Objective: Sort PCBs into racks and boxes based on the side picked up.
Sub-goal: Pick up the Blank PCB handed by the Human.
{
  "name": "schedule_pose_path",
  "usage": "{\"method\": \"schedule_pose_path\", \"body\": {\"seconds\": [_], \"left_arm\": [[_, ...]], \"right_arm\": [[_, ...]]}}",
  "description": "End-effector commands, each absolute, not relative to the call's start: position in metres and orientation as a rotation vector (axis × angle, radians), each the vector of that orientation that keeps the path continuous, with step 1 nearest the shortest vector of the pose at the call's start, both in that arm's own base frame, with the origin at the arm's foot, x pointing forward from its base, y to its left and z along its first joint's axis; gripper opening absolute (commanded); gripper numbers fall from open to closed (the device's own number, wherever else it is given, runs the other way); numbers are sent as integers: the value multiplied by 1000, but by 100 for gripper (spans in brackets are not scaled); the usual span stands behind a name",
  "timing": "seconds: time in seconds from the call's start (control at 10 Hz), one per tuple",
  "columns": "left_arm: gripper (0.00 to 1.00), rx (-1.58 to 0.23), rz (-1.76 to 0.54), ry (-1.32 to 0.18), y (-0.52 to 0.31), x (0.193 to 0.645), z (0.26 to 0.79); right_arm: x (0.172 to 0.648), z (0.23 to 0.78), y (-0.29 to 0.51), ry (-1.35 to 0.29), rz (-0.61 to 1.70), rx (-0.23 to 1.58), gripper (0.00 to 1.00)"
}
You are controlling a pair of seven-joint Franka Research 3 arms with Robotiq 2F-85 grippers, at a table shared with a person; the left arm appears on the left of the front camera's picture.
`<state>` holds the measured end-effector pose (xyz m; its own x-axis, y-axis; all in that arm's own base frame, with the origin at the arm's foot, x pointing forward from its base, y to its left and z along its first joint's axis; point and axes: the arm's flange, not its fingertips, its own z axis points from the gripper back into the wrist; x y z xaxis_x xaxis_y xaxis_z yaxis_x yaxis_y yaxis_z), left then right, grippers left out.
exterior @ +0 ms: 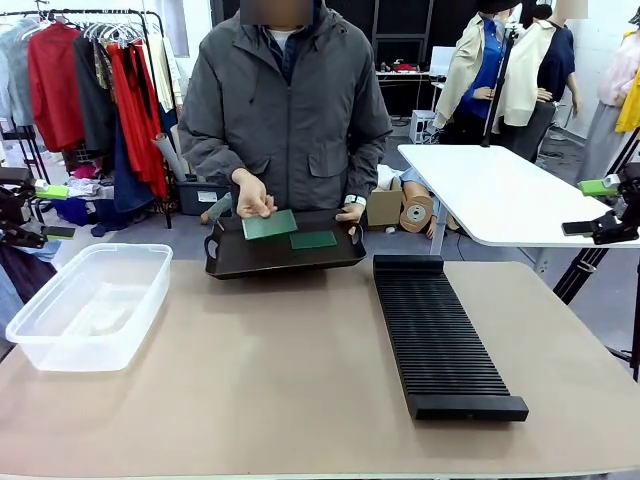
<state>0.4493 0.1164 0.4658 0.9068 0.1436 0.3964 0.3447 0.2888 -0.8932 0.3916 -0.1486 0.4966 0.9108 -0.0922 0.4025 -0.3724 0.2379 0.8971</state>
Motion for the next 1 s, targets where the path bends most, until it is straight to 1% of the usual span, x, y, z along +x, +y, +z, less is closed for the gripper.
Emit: {"method": "schedule_pose_path", "body": {"seconds": [0.0, 0.9], "left_arm": [[100, -1282, -130, -440, 117, 448, 467], [100, -1282, -130, -440, 117, 448, 467]], "right_arm": [[392, 499, -149, -407, 199, 1320, 100], [392, 499, -149, -407, 199, 1320, 100]]}}
